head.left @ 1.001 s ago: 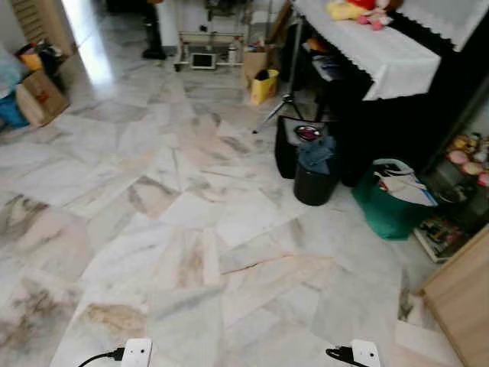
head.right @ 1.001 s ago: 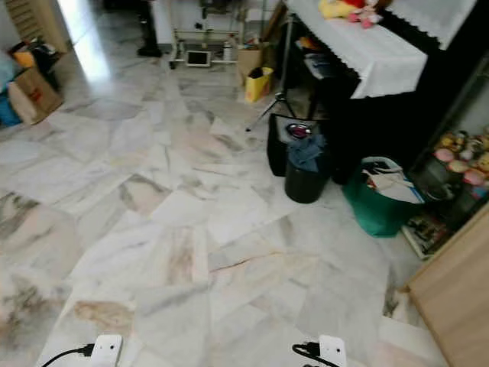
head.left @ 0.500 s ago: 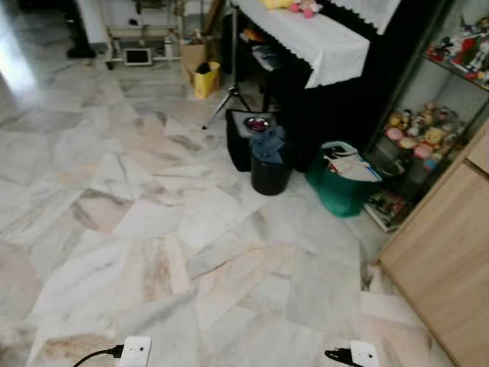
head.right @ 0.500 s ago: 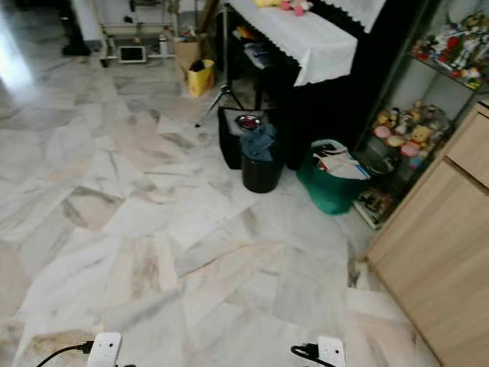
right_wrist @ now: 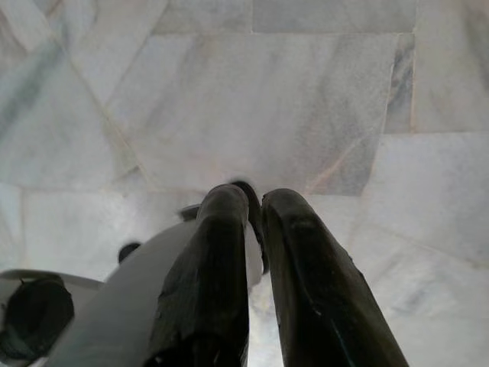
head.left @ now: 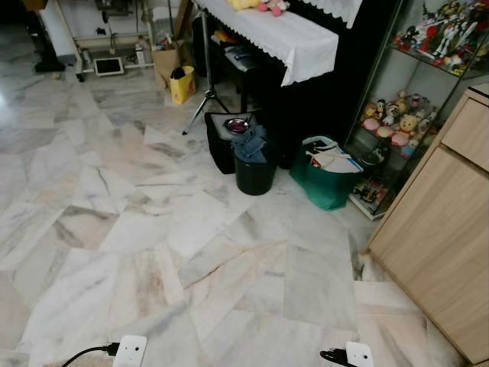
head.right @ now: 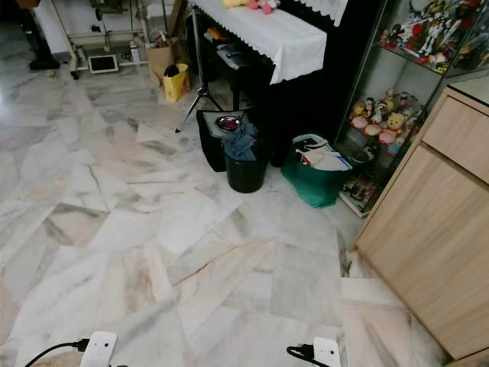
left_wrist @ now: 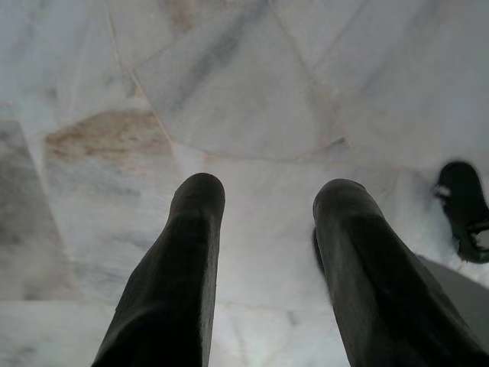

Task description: Hang keys on a hook

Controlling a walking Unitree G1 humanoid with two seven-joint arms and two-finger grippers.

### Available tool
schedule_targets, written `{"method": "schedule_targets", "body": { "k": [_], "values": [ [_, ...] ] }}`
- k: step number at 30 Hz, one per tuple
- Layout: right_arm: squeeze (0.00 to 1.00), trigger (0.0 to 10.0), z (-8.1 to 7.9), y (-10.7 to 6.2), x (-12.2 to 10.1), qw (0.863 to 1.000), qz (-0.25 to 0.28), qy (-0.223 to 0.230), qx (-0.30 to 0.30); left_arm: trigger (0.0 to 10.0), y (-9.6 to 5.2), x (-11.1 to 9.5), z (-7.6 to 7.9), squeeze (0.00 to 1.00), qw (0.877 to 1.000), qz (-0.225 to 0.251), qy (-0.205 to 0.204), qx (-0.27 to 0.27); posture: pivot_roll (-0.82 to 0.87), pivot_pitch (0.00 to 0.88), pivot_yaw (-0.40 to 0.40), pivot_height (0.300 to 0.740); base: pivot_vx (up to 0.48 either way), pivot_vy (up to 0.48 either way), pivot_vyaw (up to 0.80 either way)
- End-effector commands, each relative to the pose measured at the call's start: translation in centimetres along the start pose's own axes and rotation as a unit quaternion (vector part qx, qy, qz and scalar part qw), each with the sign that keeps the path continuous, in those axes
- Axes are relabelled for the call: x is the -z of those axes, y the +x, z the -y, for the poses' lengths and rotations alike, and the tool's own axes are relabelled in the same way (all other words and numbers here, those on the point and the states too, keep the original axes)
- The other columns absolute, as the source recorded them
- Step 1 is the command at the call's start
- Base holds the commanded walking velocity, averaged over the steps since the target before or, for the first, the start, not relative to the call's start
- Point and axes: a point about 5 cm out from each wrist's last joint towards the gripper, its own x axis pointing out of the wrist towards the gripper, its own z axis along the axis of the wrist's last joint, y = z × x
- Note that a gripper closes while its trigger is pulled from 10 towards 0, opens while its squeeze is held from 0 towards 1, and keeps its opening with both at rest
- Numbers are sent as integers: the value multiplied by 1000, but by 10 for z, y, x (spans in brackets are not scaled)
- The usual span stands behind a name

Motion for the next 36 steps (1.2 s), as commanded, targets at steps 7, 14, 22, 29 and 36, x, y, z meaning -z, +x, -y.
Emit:
{"method": "schedule_targets", "body": {
  "k": [7, 14, 22, 29, 36],
  "values": [
    [0, 10000, 6, -1, 2, 1000, -1, -1, 10, 10000, 0, 4, 3, 0, 1000, -7, 1, 0, 36, 0, -8, 740, 0, -269, -788],
    [0, 10000, 9, -2, 4, 1000, -4, 1, 15, 10000, -1, 7, 6, 0, 1000, -13, 16, 3, 46, 0, -21, 740, 0, 0, -788],
    [1000, 10000, 9, -2, 3, 1000, -1, 0, 22, 10000, 0, 6, 5, 0, 1000, -14, 14, 2, 54, 0, -22, 740, 0, 0, -788],
    [1000, 10000, 10, -2, 2, 1000, 3, 6, 26, 10000, 0, 4, 6, 0, 1000, -12, 11, 5, 48, 0, -25, 740, 0, 0, -785],
    [965, 10000, 11, -2, 0, 999, 4, 8, 32, 10000, 0, 3, 7, 0, 1000, -9, 8, 6, 50, 0, -33, 740, 0, 0, -773]
  ]
}}
